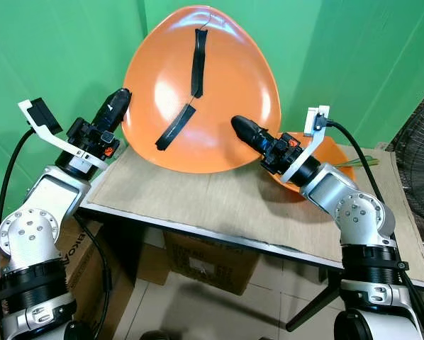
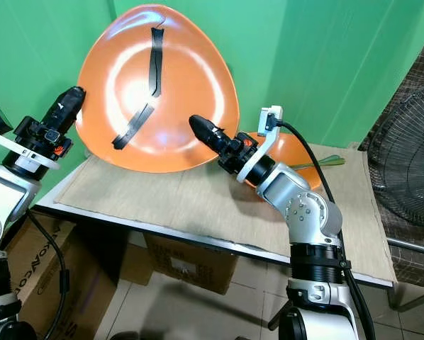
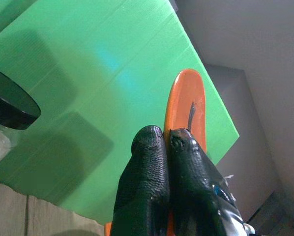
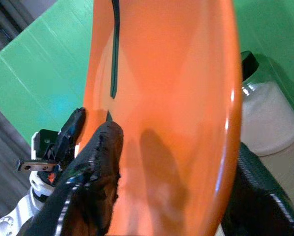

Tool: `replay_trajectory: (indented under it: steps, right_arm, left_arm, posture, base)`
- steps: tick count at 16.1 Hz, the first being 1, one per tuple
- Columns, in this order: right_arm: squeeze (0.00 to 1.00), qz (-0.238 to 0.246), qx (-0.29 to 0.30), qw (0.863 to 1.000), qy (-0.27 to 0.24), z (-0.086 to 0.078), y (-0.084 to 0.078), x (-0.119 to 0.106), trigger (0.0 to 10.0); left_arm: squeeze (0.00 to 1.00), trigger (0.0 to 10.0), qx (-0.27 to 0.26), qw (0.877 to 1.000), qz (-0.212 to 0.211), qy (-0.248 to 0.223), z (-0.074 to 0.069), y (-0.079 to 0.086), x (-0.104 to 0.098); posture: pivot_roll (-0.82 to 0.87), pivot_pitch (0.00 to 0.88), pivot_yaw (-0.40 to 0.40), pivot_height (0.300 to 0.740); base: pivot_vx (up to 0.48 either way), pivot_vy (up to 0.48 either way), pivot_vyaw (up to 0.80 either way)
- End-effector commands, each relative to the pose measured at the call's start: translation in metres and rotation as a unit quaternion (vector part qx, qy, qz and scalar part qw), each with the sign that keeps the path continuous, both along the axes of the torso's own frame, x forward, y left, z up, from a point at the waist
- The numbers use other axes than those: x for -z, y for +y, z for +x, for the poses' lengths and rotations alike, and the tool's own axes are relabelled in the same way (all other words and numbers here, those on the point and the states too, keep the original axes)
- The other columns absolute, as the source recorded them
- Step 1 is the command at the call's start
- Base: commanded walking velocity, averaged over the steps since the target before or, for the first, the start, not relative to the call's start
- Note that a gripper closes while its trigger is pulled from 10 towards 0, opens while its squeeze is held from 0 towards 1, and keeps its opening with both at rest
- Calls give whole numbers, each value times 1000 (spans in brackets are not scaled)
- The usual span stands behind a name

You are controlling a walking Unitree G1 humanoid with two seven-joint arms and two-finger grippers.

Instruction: Setting the table

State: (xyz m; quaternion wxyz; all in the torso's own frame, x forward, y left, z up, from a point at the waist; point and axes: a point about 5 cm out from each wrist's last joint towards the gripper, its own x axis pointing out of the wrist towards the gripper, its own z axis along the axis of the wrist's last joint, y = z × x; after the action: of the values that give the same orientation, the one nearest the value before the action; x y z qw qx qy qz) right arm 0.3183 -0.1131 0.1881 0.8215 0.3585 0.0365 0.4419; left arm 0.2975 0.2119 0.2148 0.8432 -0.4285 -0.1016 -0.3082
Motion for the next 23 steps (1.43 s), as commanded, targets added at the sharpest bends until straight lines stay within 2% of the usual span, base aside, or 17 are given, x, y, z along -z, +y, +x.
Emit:
replay_trajectory:
  steps: [1,19,20,21,22,23]
  right_arm:
    - [0,10,-1,1000,-14,-1,-2,-7,0]
    - [0,31,-6,999,-25,-6,0,-13,0]
    - [0,34,-8,999,-28,-7,0,-14,0]
    - [0,35,-7,999,-29,-7,-1,-14,0]
    - [0,36,-3,999,-29,-8,-2,-14,0]
    - [0,36,1,999,-29,-8,-3,-14,0]
  left_arm:
    - [0,0,5,999,-13,-31,2,-2,-12]
    - [0,0,13,999,-11,-32,9,-4,-15]
    - [0,10000,13,1000,-9,-21,11,-5,-13]
    - [129,10000,14,1000,-12,-12,12,-5,-12]
    - [1000,10000,10,1000,-13,-6,14,-4,-10]
    - [1000,10000,14,1000,-14,-14,12,-4,-11]
  posture:
    - [96,0,22,740]
    - [83,0,47,740]
    - [82,0,49,740]
    - [80,0,50,740]
    - [79,0,52,740]
    - [78,0,52,740]
  base:
    - [0,0,0]
    - [0,0,0]
    - [0,0,0]
    - [0,0,0]
    - [0,0,0]
    - [0,0,0]
